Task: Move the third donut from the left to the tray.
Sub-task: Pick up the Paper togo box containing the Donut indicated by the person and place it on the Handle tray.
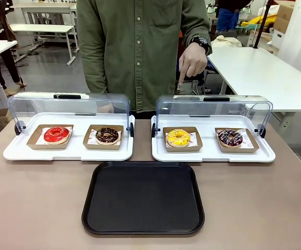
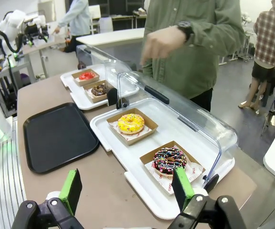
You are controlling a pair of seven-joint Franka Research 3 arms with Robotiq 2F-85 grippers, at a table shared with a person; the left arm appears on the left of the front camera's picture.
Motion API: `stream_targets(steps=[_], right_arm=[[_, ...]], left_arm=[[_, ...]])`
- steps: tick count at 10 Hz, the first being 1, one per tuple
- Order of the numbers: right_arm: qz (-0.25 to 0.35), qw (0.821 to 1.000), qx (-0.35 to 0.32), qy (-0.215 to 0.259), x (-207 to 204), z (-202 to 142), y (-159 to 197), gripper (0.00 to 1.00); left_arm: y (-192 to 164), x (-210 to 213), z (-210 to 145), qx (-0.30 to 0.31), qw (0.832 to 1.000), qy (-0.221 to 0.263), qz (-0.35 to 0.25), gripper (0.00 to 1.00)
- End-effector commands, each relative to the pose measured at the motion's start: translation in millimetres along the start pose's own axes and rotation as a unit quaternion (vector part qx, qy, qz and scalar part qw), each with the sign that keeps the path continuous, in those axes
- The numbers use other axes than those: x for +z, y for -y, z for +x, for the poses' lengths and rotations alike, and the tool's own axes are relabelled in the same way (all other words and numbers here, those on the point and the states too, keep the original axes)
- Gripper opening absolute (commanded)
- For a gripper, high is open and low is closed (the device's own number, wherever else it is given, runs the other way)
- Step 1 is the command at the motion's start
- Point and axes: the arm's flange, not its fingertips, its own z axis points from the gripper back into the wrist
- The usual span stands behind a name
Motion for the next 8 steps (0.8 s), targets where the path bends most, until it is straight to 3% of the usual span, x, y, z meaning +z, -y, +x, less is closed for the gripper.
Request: stream_targets(steps=[1,8], right_arm=[[-0.001,1.0,0.015,0.013,-0.6,2.8,4.4,1.0],[-0.001,1.0,0.015,0.013,-0.6,2.8,4.4,1.0]], left_arm=[[-2.0,0.3,0.5,-0.012,1.0,0.012,-0.002,1.0],[-2.0,0.3,0.5,-0.012,1.0,0.012,-0.002,1.0]])
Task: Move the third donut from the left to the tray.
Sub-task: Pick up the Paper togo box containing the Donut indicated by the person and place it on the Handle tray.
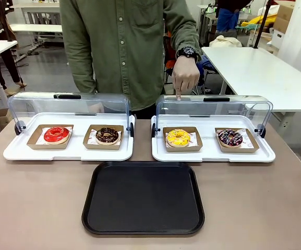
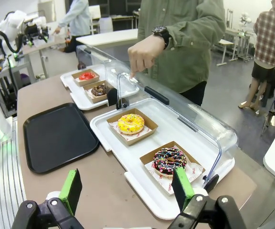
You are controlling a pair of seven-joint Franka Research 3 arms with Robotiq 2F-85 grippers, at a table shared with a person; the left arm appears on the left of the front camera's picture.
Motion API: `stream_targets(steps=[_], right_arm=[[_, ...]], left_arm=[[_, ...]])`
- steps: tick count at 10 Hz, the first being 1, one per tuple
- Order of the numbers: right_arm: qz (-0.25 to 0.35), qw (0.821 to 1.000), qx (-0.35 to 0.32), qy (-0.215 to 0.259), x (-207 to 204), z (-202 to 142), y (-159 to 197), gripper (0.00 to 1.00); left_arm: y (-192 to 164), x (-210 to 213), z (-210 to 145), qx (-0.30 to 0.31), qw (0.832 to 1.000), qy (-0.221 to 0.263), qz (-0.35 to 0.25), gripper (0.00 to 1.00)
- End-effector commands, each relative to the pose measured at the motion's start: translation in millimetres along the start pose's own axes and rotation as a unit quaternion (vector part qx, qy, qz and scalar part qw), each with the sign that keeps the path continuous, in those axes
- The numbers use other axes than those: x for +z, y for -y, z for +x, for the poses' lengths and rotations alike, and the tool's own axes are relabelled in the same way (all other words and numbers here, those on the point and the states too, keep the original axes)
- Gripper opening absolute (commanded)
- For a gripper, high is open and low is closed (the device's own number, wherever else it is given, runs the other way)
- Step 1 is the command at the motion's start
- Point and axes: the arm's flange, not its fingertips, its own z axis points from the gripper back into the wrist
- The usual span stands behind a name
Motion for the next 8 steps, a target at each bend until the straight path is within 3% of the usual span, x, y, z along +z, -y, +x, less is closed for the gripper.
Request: stream_targets(steps=[1,8], right_arm=[[-0.001,1.0,0.015,0.012,-0.6,2.8,4.4,1.0],[-0.001,1.0,0.015,0.012,-0.6,2.8,4.4,1.0]], left_arm=[[-2.1,0.3,0.5,-0.011,1.0,0.012,-0.002,1.0],[-2.1,0.3,0.5,-0.011,1.0,0.012,-0.002,1.0]])
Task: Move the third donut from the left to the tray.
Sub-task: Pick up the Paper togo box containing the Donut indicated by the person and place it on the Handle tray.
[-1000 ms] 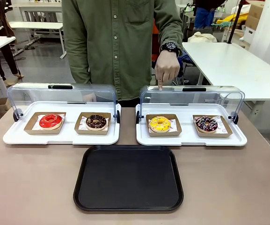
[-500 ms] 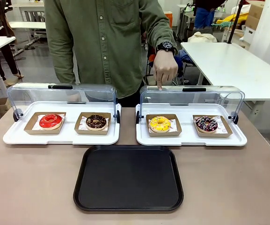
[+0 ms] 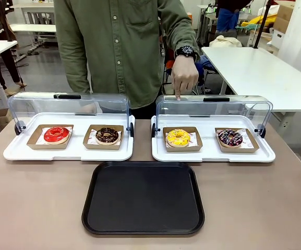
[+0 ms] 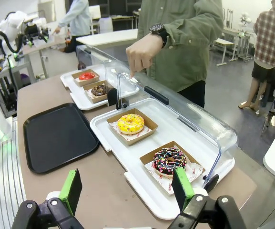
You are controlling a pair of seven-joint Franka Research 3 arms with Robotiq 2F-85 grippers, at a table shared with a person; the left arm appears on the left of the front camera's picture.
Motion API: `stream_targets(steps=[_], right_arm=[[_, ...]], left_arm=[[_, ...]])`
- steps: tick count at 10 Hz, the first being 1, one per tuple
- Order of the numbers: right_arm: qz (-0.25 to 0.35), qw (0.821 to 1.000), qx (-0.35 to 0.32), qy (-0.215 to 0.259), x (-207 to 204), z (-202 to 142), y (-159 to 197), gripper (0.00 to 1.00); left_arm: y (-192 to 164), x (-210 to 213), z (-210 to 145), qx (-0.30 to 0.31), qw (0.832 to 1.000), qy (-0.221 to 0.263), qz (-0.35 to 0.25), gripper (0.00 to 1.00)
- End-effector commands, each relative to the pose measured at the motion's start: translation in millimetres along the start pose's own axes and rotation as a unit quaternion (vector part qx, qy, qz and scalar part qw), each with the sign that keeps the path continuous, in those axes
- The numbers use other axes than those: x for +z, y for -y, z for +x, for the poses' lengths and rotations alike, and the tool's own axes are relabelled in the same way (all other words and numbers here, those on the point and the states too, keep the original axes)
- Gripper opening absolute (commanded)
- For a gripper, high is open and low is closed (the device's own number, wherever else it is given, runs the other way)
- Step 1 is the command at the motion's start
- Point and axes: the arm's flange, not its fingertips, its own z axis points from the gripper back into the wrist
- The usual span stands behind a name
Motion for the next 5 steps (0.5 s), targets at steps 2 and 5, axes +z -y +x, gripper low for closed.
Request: stream_targets(steps=[2,5], right_arm=[[-0.036,0.998,0.04,-0.035,-21,16,-15,1.0],[-0.108,0.982,0.092,-0.125,-83,57,-53,1.0]], left_arm=[[-2,0,1,-0.011,1.0,0.012,-0.002,1.0],[-2,0,1,-0.011,1.0,0.012,-0.002,1.0]])
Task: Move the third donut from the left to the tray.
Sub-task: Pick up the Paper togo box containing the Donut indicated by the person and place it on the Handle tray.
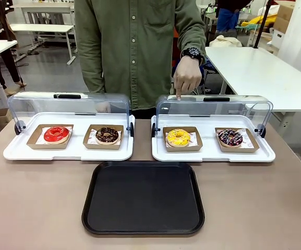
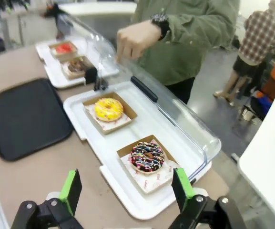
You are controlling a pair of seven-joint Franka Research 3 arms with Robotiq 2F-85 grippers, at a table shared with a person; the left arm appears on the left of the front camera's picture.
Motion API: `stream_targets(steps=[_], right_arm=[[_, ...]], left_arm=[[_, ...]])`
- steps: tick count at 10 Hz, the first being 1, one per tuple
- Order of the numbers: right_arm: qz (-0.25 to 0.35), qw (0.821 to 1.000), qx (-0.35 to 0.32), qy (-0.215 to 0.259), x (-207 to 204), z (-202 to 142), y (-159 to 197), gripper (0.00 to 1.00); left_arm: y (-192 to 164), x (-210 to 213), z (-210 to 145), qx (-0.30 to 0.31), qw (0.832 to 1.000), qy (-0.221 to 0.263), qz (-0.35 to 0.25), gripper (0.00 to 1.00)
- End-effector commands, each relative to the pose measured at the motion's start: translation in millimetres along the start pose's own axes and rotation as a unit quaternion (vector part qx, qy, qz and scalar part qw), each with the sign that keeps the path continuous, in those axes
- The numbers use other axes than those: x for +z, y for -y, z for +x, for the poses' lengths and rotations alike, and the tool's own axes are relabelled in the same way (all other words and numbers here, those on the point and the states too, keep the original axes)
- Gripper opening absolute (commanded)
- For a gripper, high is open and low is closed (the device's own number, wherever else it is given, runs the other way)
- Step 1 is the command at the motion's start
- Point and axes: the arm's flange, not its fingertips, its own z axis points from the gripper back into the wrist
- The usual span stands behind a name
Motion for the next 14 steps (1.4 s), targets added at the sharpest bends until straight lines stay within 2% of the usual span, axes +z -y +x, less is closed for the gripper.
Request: stream_targets(steps=[1,2,4,8,10,11,12,14], right_arm=[[-0.039,0.996,0.023,-0.071,-50,33,-37,1.0],[-0.048,0.992,0.046,-0.108,-74,44,-48,1.0],[-0.03,0.981,0.09,-0.17,-124,61,-77,1.0],[-0.019,0.945,0.178,-0.275,-215,60,-116,1.0],[-0.018,0.931,0.208,-0.301,-240,49,-122,1.0],[-0.047,0.935,0.222,-0.273,-240,47,-119,1.0],[0.002,0.94,0.204,-0.275,-247,69,-113,1.0],[0.002,0.94,0.204,-0.275,-247,69,-113,1.0]], left_arm=[[-2,1,1,-0.011,1.0,0.013,-0.001,1.0],[-2,1,1,-0.011,1.0,0.013,-0.001,1.0],[-2,1,1,-0.011,1.0,0.013,-0.001,1.0],[-2,1,1,-0.011,1.0,0.013,-0.001,1.0],[-2,1,1,-0.011,1.0,0.013,-0.001,1.0],[-2,1,1,-0.011,1.0,0.013,-0.001,1.0],[-2,1,1,-0.011,1.0,0.013,-0.001,1.0],[-2,1,1,-0.011,1.0,0.013,-0.001,1.0]])
